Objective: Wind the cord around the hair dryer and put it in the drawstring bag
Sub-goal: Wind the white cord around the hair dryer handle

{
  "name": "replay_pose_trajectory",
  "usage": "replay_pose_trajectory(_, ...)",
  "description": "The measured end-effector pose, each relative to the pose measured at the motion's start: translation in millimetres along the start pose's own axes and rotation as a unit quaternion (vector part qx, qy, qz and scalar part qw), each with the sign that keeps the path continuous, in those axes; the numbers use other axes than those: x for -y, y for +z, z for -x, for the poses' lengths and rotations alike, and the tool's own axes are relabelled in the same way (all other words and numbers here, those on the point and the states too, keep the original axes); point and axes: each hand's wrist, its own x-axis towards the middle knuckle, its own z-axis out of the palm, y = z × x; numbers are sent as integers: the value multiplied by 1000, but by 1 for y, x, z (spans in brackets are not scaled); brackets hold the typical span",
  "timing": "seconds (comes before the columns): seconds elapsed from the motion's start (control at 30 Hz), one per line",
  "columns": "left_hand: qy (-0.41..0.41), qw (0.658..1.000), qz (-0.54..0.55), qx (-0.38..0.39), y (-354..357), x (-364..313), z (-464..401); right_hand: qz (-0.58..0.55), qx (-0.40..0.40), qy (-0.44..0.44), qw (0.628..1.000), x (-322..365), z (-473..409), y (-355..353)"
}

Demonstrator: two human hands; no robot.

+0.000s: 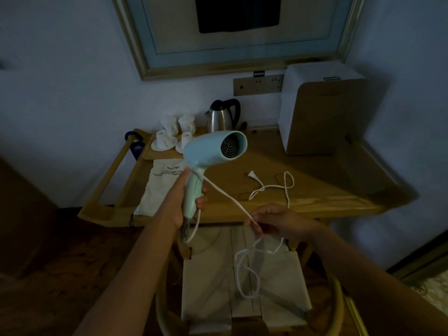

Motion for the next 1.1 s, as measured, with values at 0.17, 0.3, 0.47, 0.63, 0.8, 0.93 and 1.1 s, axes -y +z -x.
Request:
replay_pose_trajectory(0.17, -4, 999, -25, 28, -11, -25, -10, 108, 57, 67, 990, -12, 0, -12)
replay_pose_trajectory(0.3, 29, 991, -123, 42, -13, -37, -3, 163, -49, 94, 981, -21, -13, -19)
replay_pose_trajectory(0.47, 97, 900, -414, 96, -10, -43, 30, 287, -219, 68, 930, -2, -33, -45)
replay_pose_trajectory(0.63, 79, 653, -727, 196, 7, -14, 30, 274, -307, 52, 910, 46, -42, -63)
replay_pose_trajectory(0.8, 60, 653, -740, 150, -7, 31, 7, 293, -324, -6, 900, 91, -44, -42)
replay_pose_trajectory(0.93, 19, 777, -629, 14, -16, 49, -11, 319, -298, -35, 899, 104, -38, -5)
replay_pose_trajectory(1.1, -41, 875, -454, -164, -19, 38, -21, 386, -242, -33, 890, 72, -25, 26)
